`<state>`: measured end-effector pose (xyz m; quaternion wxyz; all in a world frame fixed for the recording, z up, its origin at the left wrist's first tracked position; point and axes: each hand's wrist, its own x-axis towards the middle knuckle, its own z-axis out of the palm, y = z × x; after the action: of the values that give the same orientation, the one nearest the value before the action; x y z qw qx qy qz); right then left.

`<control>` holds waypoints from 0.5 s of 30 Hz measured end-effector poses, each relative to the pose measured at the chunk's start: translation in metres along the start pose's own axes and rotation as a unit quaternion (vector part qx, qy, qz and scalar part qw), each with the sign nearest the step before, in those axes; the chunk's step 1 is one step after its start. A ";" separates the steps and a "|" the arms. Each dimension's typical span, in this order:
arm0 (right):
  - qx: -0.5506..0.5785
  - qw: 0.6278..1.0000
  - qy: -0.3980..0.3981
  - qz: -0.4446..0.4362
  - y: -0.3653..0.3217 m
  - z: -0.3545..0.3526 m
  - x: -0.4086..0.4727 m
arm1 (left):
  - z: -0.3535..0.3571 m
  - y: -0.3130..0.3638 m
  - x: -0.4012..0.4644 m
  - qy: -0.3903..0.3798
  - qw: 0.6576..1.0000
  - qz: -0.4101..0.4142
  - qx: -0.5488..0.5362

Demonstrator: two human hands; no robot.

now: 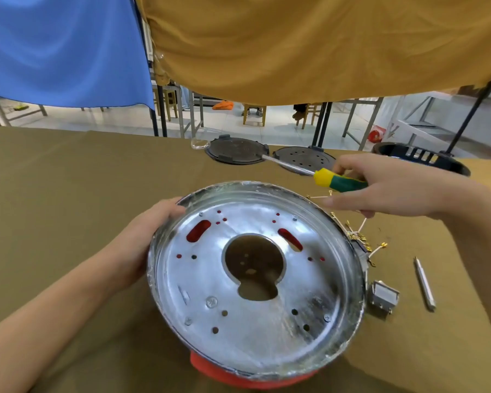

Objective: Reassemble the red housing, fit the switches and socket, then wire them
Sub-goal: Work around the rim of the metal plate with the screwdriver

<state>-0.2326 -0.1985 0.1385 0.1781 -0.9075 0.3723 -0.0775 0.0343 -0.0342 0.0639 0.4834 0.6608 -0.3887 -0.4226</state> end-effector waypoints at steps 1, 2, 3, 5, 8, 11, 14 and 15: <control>0.029 1.000 0.002 0.001 0.003 -0.002 0.000 | -0.002 0.004 0.001 0.027 0.998 0.001 -0.062; 0.059 0.998 0.000 -0.002 0.006 -0.003 0.000 | -0.005 0.004 0.007 0.053 0.994 0.006 -0.094; 0.080 0.997 0.000 -0.011 0.007 -0.005 0.000 | -0.009 0.000 0.009 0.084 0.991 0.009 -0.102; 0.097 0.995 0.010 -0.027 0.007 -0.008 0.000 | -0.018 -0.005 0.009 0.089 0.986 0.028 -0.137; 0.080 0.996 0.033 -0.039 0.007 -0.011 0.000 | -0.021 -0.008 0.010 0.058 0.986 0.029 -0.152; 0.055 0.996 0.042 -0.047 0.010 -0.013 0.001 | -0.022 -0.010 0.010 0.059 0.987 0.032 -0.143; 0.033 0.997 0.043 -0.048 0.012 -0.015 0.001 | -0.025 -0.008 0.011 0.077 0.986 0.053 -0.141; 0.027 0.998 0.044 -0.048 0.013 -0.015 0.002 | -0.026 -0.009 0.012 0.087 0.985 0.055 -0.142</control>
<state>-0.2438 -0.2121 0.1476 0.1821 -0.9148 0.3340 -0.1359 0.0637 -0.0354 0.0580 0.6266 0.5976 -0.3167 -0.3873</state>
